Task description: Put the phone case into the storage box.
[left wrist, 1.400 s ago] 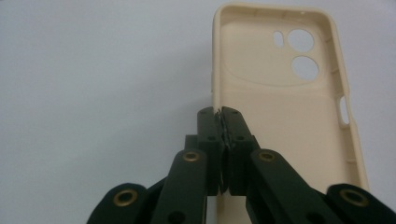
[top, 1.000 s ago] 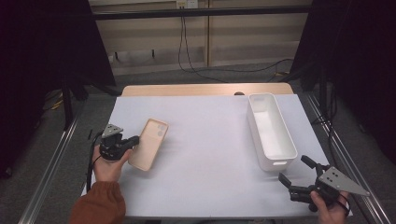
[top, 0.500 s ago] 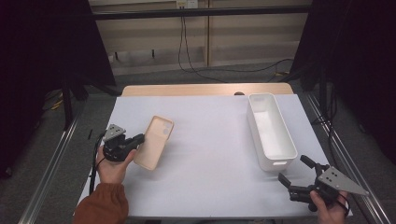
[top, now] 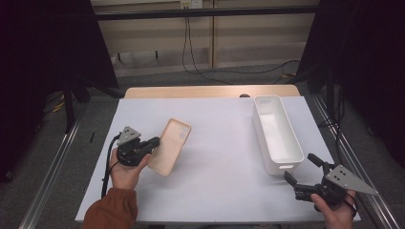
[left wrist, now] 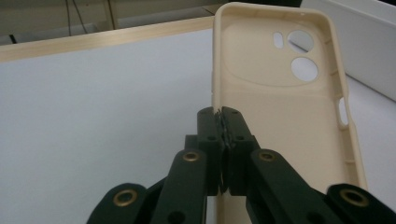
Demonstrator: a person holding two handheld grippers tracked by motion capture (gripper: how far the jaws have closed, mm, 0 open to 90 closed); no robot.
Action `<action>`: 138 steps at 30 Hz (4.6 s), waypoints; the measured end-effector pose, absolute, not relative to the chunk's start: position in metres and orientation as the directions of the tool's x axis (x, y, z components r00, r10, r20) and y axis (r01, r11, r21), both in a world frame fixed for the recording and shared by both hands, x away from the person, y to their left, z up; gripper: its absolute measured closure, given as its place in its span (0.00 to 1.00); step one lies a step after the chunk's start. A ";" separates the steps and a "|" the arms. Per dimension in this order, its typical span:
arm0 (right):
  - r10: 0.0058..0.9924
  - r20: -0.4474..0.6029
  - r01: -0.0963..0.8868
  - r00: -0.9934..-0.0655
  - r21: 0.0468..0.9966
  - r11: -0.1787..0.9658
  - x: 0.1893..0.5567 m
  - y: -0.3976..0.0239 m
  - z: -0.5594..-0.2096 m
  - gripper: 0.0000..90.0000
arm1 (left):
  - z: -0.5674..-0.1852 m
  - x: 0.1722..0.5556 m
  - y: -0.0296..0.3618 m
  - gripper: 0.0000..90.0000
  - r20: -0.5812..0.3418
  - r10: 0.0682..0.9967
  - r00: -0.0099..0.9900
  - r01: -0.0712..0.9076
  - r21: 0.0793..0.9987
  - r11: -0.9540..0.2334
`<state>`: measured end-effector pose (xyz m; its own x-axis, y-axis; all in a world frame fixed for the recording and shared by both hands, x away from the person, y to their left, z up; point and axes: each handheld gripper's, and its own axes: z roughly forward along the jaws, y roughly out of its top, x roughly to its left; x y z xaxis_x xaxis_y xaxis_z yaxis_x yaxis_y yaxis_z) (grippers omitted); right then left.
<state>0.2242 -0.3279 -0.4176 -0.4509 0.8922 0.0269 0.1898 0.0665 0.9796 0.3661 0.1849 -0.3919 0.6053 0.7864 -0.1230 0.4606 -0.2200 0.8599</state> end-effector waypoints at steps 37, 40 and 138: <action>0.791 0.015 0.160 -0.612 0.982 0.105 0.280 -0.260 -0.374 0.06 | -0.376 0.367 0.080 0.98 -0.097 0.666 0.740 0.366 0.888 -0.278; 0.787 0.008 0.159 -0.617 0.981 0.115 0.286 -0.255 -0.370 0.07 | -0.374 0.368 0.072 0.98 -0.080 0.656 0.751 0.350 0.890 -0.292; 0.761 0.024 0.120 -0.648 0.990 0.071 0.324 -0.222 -0.378 0.90 | -0.393 0.359 0.043 0.79 -0.110 0.599 0.793 0.312 0.918 -0.244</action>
